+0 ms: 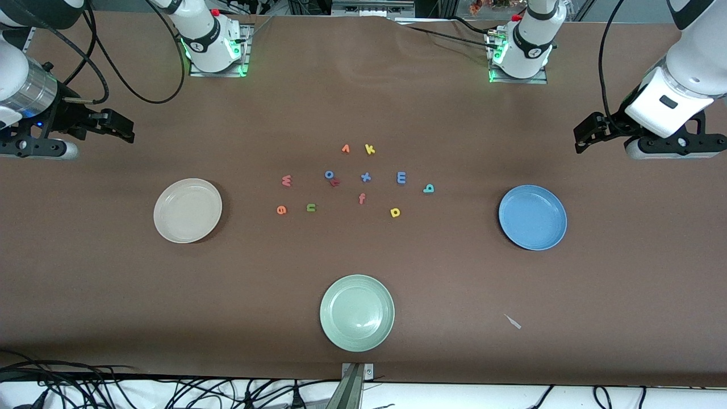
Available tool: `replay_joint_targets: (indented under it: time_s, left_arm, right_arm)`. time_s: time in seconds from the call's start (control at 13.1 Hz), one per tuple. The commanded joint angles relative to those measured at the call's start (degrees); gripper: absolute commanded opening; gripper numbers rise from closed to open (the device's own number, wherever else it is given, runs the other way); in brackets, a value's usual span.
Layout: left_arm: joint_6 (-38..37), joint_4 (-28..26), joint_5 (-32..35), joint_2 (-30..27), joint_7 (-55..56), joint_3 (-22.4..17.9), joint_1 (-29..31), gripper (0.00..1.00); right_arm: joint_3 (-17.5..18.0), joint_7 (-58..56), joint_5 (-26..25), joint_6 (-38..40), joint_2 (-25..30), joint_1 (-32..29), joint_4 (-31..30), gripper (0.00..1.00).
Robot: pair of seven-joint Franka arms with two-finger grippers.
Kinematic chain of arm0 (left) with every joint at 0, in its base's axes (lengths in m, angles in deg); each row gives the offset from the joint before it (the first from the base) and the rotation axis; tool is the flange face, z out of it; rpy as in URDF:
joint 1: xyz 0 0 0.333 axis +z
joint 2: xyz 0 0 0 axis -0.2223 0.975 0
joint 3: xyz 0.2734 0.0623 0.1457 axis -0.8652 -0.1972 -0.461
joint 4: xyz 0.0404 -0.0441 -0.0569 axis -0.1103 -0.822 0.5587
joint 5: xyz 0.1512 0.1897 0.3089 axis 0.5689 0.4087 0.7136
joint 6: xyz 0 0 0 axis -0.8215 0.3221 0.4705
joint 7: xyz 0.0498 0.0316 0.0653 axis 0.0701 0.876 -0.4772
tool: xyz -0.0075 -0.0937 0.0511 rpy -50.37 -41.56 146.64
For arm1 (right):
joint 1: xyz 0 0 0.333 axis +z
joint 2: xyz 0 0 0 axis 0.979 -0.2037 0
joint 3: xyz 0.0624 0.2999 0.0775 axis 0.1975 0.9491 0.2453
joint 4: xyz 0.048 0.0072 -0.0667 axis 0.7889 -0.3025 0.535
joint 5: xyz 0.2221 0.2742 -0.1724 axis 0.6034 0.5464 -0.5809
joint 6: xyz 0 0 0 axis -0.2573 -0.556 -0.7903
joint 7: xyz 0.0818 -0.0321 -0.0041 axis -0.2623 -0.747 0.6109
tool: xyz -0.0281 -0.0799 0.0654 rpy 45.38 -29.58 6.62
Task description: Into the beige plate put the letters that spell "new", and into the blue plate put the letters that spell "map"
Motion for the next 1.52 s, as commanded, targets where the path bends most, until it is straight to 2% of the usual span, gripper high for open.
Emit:
replay_joint_targets:
  time_s: [0.0,1.45]
  left_arm:
    - [-1.25,1.69,-0.96,0.69,-1.45,0.26,0.45,1.00]
    - [-1.25,1.69,-0.96,0.69,-1.54,0.26,0.45,1.00]
  right_arm:
    - [-0.46,-0.76,0.97,0.28,1.39,0.29,-1.12,1.00]
    - [-0.37,-0.76,1.06,-0.69,1.03,0.29,-1.12,1.00]
